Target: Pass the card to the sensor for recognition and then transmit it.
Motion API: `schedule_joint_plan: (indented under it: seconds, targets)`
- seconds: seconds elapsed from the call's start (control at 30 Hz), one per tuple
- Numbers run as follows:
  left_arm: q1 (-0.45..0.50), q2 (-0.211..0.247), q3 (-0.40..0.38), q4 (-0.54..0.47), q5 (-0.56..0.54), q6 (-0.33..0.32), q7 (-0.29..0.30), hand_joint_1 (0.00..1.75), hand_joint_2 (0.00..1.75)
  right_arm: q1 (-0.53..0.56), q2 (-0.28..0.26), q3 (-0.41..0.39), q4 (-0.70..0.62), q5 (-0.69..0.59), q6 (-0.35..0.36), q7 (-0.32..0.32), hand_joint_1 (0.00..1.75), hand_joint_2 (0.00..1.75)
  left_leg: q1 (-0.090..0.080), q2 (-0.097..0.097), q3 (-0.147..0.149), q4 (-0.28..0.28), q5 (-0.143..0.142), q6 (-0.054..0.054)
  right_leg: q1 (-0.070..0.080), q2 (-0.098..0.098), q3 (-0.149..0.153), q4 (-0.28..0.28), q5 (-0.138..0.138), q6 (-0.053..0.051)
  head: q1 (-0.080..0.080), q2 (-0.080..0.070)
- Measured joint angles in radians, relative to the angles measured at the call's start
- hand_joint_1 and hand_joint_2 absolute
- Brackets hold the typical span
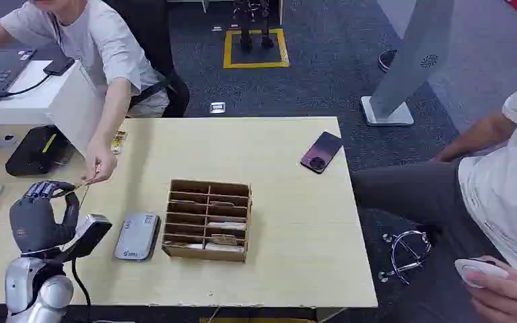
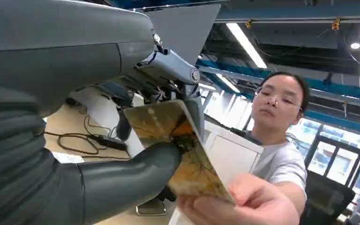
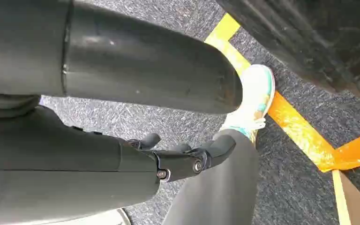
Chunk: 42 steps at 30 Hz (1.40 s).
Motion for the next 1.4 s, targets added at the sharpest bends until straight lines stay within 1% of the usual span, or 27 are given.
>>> schedule_joint_plan:
  seconds: [0.13,0.23,0.3,0.4,0.43,0.47,0.5,0.53,0.63,0.67,0.7,0.73,0.77,0.83,0.93,1.0,1.07,1.2,1.4]
  targets:
    - [0.004,0.000,0.000,0.000,0.027,-0.001,-0.021,1.75,1.75,0.000,0.000,0.001,0.000,0.000,-0.002,-0.002,0.00,0.00,0.000,0.000,0.000,0.000,0.000,0.000,0.000,0.000,0.000,0.000,0.000,0.000,0.000,0.000]
    - [0.010,0.000,0.000,0.000,0.073,-0.005,-0.047,1.75,1.75,0.000,0.000,0.001,0.000,0.001,-0.001,-0.001,0.00,0.00,0.000,0.000,0.000,0.000,0.000,0.000,0.000,0.000,0.000,0.000,0.000,0.000,0.000,0.000]
    - [0.015,0.000,0.000,0.000,0.098,-0.013,-0.053,1.75,1.75,0.000,0.002,0.002,0.000,0.003,-0.001,-0.002,0.00,0.00,0.000,0.000,0.000,0.000,0.000,0.000,0.000,0.000,0.000,0.000,0.000,0.000,0.000,0.000]
    - [0.018,0.000,0.000,0.000,0.108,-0.015,-0.055,1.75,1.75,0.000,0.003,0.003,0.000,0.005,-0.002,-0.001,0.00,0.00,0.000,0.000,0.000,0.000,0.000,0.000,0.000,0.000,0.000,0.000,0.000,0.000,0.000,0.000]
    - [0.018,0.000,0.000,0.000,0.117,-0.021,-0.056,1.75,1.75,0.000,0.003,0.003,0.000,0.005,-0.002,-0.002,0.00,0.00,0.000,0.000,0.000,0.000,0.000,0.000,0.000,0.000,0.000,0.000,0.000,0.000,0.000,0.000]
    - [0.018,0.000,0.000,-0.001,0.146,-0.044,-0.061,1.75,1.75,0.000,0.003,0.003,0.000,0.004,-0.002,-0.001,0.00,0.00,0.000,0.000,0.000,0.000,0.000,0.000,0.000,0.000,0.000,0.000,0.000,0.000,0.000,0.000]
    - [0.018,-0.002,0.000,-0.002,0.186,-0.079,-0.064,1.75,1.75,0.000,0.003,0.003,0.000,0.001,-0.003,-0.001,0.00,0.00,0.000,0.000,0.000,0.000,0.000,0.000,0.000,0.000,0.000,0.000,0.000,0.000,0.000,0.000]
    - [0.018,-0.005,0.000,-0.005,0.236,-0.127,-0.064,1.75,1.75,0.000,0.003,0.003,0.000,-0.002,-0.005,0.000,0.00,0.00,0.000,0.000,0.000,0.000,0.000,0.000,0.000,0.000,0.000,0.000,0.000,0.000,0.000,0.000]
    - [0.027,-0.019,0.000,-0.028,0.467,-0.368,-0.042,1.75,1.75,0.001,0.005,0.002,0.000,-0.013,-0.018,0.002,0.00,0.00,0.000,0.000,0.000,0.000,0.000,0.000,0.000,0.000,0.000,0.000,0.000,0.000,0.000,0.000]
    - [0.035,-0.029,0.000,-0.045,0.560,-0.453,-0.024,1.75,1.75,0.002,0.005,0.002,0.000,-0.019,-0.021,0.003,0.00,0.00,0.000,0.000,0.000,0.000,0.000,0.000,0.000,0.000,0.000,0.000,0.000,0.000,0.000,0.000]
    - [0.047,-0.039,0.000,-0.064,0.645,-0.521,-0.004,1.75,1.75,0.003,0.006,0.002,0.000,-0.021,-0.022,0.005,0.00,0.00,0.000,0.000,0.000,0.000,0.000,0.000,0.000,0.000,0.000,0.000,0.000,0.000,0.000,0.000]
    - [0.059,-0.047,0.000,-0.080,0.706,-0.566,0.014,1.75,1.75,0.004,0.007,0.002,0.000,-0.021,-0.024,0.006,0.00,0.00,0.000,0.000,0.000,0.000,0.000,0.000,0.000,0.000,0.000,0.000,0.000,0.000,0.000,0.000]
    - [0.073,-0.055,0.000,-0.093,0.753,-0.596,0.030,1.75,1.75,0.005,0.008,0.002,0.000,-0.023,-0.029,0.008,0.00,0.00,0.000,0.000,0.000,0.000,0.000,0.000,0.000,0.000,0.000,0.000,0.000,0.000,0.000,0.000]
    - [0.100,-0.063,0.000,-0.115,0.795,-0.627,0.050,1.75,1.75,0.008,0.011,0.002,0.000,-0.025,-0.036,0.011,0.00,0.00,0.000,0.000,0.000,0.000,-0.001,0.001,0.000,0.000,0.000,0.000,0.000,0.000,0.000,0.000]
    - [0.129,-0.071,-0.001,-0.128,0.797,-0.642,0.071,1.75,1.75,0.009,0.012,0.001,0.000,-0.026,-0.035,0.013,0.00,0.00,0.000,0.000,0.000,0.000,-0.001,0.001,0.000,0.000,-0.001,0.000,0.000,0.000,0.000,0.000]
    - [0.139,-0.079,-0.006,-0.129,0.773,-0.628,0.078,1.75,1.75,0.009,0.013,0.000,0.000,-0.026,-0.036,0.014,0.00,0.00,0.000,0.000,0.000,0.000,-0.001,0.001,0.000,0.000,-0.001,0.000,0.000,0.000,0.000,0.000]
    - [0.142,-0.089,-0.018,-0.129,0.744,-0.606,0.087,1.75,1.75,0.009,0.013,0.000,0.000,-0.028,-0.036,0.014,0.00,0.00,0.000,0.000,-0.001,0.000,0.000,0.001,0.000,0.000,-0.001,0.000,0.000,0.000,0.000,0.000]
    - [0.136,-0.109,-0.032,-0.117,0.667,-0.539,0.101,1.75,1.75,0.009,0.013,0.000,0.000,-0.026,-0.035,0.014,0.00,0.00,0.000,0.000,0.000,0.000,0.000,0.001,0.000,0.000,0.000,0.000,0.000,0.000,0.000,0.000]
    - [0.097,-0.139,-0.043,-0.040,0.588,-0.460,0.111,1.75,1.75,0.008,0.014,0.000,0.000,-0.022,-0.032,0.022,0.00,0.00,0.000,0.000,0.000,0.000,0.000,0.001,0.000,0.000,0.000,0.000,0.001,0.001,0.000,0.000]
